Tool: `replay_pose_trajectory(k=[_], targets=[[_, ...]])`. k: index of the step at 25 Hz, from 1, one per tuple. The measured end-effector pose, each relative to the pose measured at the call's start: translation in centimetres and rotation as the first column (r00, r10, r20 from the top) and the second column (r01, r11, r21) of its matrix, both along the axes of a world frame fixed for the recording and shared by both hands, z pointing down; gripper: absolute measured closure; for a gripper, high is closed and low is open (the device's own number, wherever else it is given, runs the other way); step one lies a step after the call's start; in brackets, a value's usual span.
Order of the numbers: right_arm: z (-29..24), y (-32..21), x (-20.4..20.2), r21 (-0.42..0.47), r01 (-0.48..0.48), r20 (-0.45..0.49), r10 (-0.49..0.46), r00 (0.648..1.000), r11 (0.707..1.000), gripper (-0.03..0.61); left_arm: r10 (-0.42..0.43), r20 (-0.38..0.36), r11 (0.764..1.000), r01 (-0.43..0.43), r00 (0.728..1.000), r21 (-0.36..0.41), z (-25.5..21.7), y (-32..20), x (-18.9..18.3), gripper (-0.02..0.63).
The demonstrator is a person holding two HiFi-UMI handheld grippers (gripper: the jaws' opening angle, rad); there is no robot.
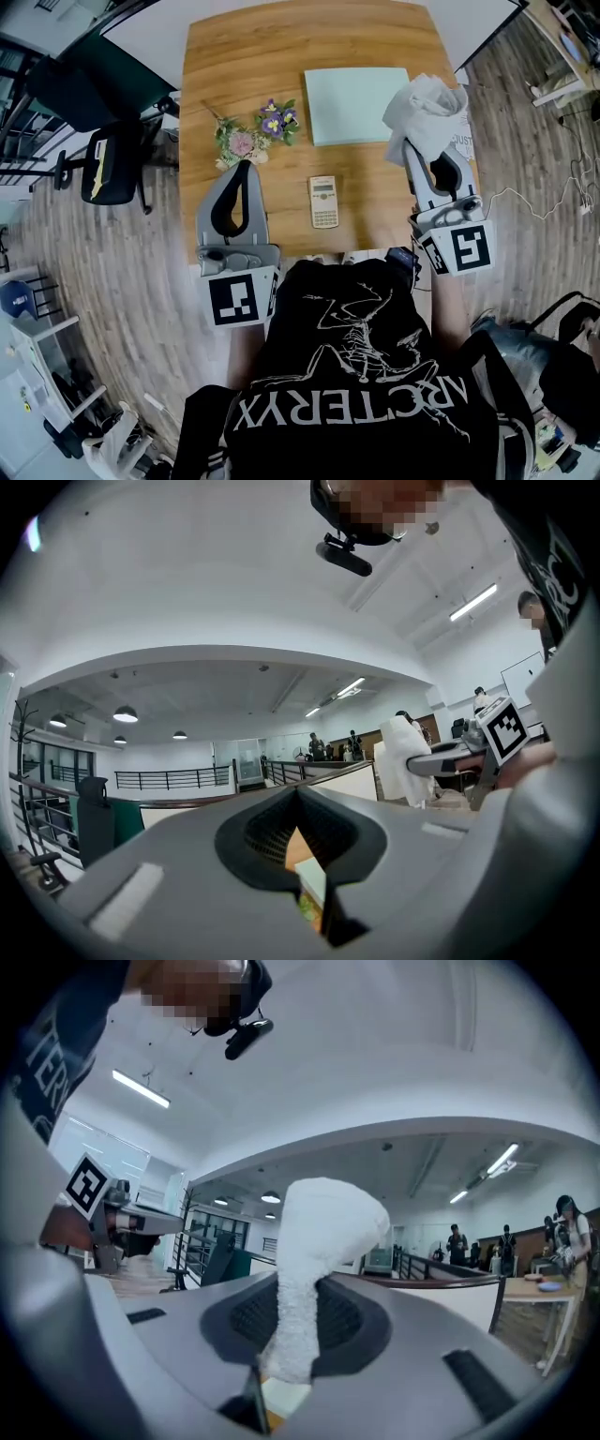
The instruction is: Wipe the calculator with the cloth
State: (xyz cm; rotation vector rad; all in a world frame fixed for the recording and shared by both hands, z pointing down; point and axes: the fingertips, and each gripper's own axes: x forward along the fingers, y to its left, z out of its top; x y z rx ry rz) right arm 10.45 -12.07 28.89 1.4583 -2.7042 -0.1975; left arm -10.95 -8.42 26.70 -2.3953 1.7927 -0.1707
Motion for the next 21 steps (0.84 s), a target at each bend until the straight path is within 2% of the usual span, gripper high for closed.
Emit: replay_pose_trajectory(k=[7,21], targets=[[-1.2,0.7,0.1,0.036,0.0,-0.007,0.001,1.0,0.999,0.488,0.005,-0.004,1.0,-0.005,1.0,0.012,-0.5,0.1,0.5,0.604],[-1.7,1.7,-0.8,0.048,0.025,0.011,-0.026,1.0,0.999,0.488,0.015,-0.003,1.0,-0.015,1.0,0.019,-0.4,0.0,0.9,0.604]])
